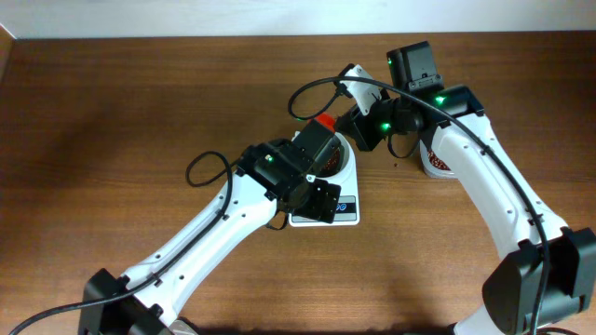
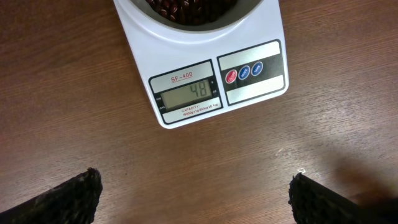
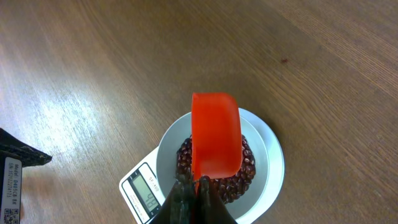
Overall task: Scoop item into bowl and weigh 50g on scale
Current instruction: 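Hold the tipped orange scoop over the bowl, shaking beans out with right gripper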
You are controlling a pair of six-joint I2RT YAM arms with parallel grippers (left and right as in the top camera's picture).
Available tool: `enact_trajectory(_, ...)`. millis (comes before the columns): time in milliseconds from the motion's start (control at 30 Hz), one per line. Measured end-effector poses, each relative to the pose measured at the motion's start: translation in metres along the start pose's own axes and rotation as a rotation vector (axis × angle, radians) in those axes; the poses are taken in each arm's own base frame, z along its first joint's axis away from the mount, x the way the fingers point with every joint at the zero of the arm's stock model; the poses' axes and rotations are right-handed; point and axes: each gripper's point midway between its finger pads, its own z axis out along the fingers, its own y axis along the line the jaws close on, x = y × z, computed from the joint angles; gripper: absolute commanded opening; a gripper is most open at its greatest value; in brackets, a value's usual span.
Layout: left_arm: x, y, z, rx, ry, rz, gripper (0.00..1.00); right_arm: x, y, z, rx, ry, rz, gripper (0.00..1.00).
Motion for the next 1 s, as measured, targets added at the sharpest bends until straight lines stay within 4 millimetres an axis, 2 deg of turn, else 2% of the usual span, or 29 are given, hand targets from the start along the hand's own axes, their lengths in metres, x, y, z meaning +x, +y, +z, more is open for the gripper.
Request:
enact_trajectory(200, 0.000, 0.000, 0.000, 0.000, 0.000, 0.000, 0.99, 0.001, -0.010, 0.000, 0.054, 0.010, 0.025, 0.04)
enact_trajectory(300, 0.000, 0.000, 0.000, 0.000, 0.000, 0.000, 0.99, 0.009, 0.000, 0.002, 0.025, 0.044, 0.018, 0.04)
enact_trajectory(433, 0.000, 0.000, 0.000, 0.000, 0.000, 0.000, 0.99, 0.010, -0.008, 0.004, 0.097, 0.067, 0.013, 0.04)
enact_trajectory(600, 0.000, 0.000, 0.000, 0.000, 0.000, 0.000, 0.99, 0.012, -0.002, 0.004, 0.062, 0.072, -0.035, 0.04)
enact_trajectory(1000, 0.000, 0.000, 0.000, 0.000, 0.000, 0.000, 0.99, 0.009, -0.003, 0.004, 0.066, 0.059, -0.035, 0.04)
